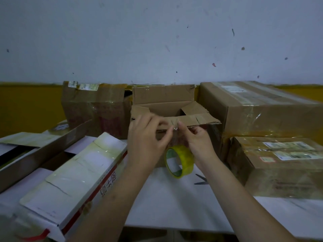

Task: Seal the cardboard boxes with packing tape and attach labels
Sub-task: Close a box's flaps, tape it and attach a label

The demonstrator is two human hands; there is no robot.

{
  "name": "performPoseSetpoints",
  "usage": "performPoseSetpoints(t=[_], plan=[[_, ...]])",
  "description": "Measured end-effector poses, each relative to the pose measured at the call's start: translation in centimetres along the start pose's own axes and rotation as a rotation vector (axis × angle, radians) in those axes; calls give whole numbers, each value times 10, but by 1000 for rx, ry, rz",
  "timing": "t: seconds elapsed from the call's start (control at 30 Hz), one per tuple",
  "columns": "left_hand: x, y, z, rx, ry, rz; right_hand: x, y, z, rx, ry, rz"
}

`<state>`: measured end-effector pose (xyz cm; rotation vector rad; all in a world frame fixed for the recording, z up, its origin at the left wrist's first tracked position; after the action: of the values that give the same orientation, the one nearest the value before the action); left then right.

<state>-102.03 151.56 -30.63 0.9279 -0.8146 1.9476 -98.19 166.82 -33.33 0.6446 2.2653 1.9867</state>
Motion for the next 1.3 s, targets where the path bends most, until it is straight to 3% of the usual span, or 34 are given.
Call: performPoseSetpoints(t=[0.13,0.2,0.33,0.5,0.63,0.83,0.93,1.1,1.17,1.3], plan=[[53,17,-16,100,748,-48,3,7,1,-83,56,24],[68,21,-19,54,928,-70,3,11,2,-71,78,58],[98,31,-17,-50,984,-15,7,14,4,-204,81,151],[129,37,-21,-92,1092,92,6,9,5,-346,-56,138],[141,40,-27,-51,1115,104,7,6,-5,-372,43,70],[149,42,-37,-51,1159,103,7,1,-18,-67,160,30],[150,46,-41,-114,1160,118,3,-6,-23,-137,108,25],[153,55,-47,-111,1192,152,2,-24,-27,-109,92,-178],[156,54,-45,-79,1158,115,7,-19,-25,-111,91,-167],[147,42,-49,303,1009,-143,12,-16,-27,-119,102,-177]])
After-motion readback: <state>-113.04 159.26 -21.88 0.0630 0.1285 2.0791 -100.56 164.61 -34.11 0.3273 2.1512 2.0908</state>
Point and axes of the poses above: each hand's wrist, its own x-axis towards the middle knuckle, its own z-axis out of the back of the hand, y = z × x, the point moved 3 cm from there along x, towards the middle knuckle, and after that the axes turned 13 degrees about y, right-handed, at the moved point
